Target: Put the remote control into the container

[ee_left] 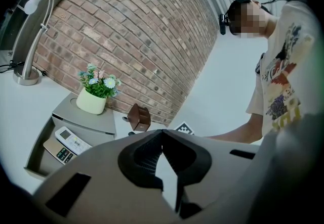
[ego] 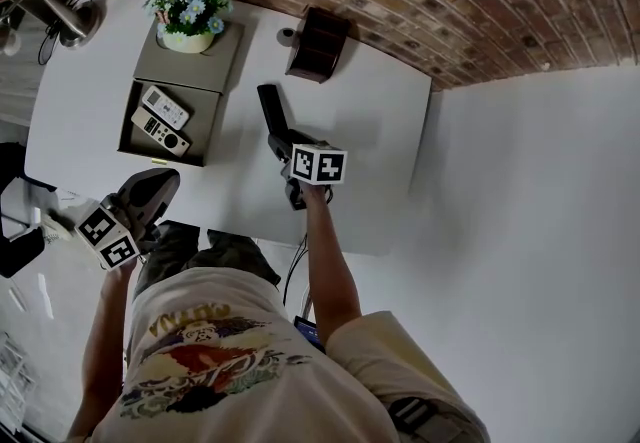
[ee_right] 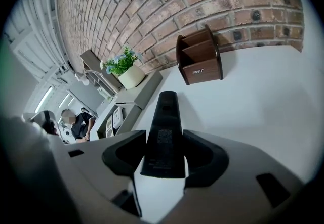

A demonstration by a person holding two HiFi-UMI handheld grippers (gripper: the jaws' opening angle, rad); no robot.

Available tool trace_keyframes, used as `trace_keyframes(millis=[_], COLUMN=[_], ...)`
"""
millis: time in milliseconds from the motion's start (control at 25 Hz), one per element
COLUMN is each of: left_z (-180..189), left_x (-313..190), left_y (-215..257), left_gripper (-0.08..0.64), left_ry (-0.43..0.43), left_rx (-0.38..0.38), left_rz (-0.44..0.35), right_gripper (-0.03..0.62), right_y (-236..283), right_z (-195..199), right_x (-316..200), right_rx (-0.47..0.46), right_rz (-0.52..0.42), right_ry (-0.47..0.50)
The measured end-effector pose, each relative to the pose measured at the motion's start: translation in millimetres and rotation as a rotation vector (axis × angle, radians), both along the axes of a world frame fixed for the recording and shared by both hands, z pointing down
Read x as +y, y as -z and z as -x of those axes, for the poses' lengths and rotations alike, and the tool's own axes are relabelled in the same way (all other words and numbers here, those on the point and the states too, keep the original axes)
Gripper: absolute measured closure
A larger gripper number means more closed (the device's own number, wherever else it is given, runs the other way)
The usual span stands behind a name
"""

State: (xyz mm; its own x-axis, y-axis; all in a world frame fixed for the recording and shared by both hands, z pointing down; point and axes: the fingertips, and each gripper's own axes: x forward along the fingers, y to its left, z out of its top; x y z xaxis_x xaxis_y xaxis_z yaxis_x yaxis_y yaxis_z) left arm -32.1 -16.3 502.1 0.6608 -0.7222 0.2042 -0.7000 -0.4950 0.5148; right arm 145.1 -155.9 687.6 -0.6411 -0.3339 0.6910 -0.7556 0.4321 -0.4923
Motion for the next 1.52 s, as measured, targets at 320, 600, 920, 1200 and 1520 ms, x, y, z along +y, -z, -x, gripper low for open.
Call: trace_keyframes(millis=[320, 600, 920, 1200, 1520], left_z=[6, 11, 27, 45, 70], left_x=[-5, -11, -16, -16, -17], left_y=[1, 4, 7, 7, 9], left_gripper=[0.554, 0.554, 0.554, 0.554, 0.554], left_ry=[-0.001, -0.017, -0.029, -0.042, -0.061], left_rx=[0.022, 0.047, 0.058, 0.067, 0.076], left_rz=[-0.013, -0.023, -0.036, -0.036, -0.047], right_gripper=[0.36, 0.364, 0.364, 0.364, 0.364], right_y=[17, 29, 51, 67, 81], right_z=[11, 28, 56, 78, 106], right_x=[-6, 0, 4, 9, 14], right_rx=[-0.021, -0.127, -0.222, -0.237, -0.243], right_rz=[-0.023, 0.041, 0.047, 0.034, 0.017], right_ry=[0.002, -0.057, -0.083, -0.072, -0.063])
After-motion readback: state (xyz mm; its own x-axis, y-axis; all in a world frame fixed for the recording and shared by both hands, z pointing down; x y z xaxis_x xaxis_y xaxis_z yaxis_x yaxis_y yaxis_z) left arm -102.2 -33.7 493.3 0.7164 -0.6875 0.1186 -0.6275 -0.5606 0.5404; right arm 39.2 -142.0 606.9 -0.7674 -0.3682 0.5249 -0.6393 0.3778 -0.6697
